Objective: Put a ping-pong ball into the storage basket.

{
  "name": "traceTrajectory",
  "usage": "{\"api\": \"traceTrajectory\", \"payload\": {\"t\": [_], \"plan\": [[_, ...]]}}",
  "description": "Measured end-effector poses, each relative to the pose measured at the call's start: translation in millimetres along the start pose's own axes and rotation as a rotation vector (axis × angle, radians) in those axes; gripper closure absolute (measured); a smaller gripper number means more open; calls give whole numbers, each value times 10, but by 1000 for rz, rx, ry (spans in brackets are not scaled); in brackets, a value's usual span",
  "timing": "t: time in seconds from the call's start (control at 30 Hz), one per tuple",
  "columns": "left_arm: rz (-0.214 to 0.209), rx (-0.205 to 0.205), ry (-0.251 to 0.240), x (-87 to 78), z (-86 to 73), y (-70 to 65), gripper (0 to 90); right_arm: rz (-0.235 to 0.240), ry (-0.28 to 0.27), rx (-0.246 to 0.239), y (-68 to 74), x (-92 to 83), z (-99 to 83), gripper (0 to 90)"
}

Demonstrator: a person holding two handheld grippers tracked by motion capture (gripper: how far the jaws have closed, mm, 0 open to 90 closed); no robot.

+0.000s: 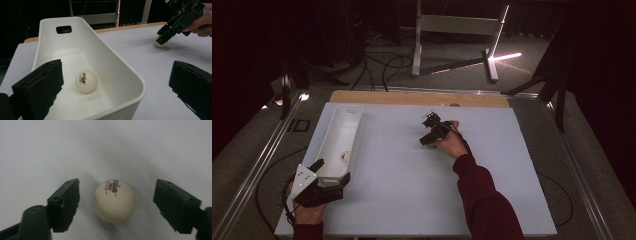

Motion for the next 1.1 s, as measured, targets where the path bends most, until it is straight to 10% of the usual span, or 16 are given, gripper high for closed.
{"api": "traceTrajectory", "payload": {"t": [1.1], "plan": [[-2,1,0,1,-1,-1,0,-9,61,-6,-18,58,-86,501]]}}
Point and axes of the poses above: each handheld gripper's, and its own axes: x roughly forward along the jaws, z roughly out of its top, y roughly to its left, the point moved 10 cm from there along x, roughly forward along the jaws, and after that the axes turned 6 degrees about x, right-handed, at the moved point
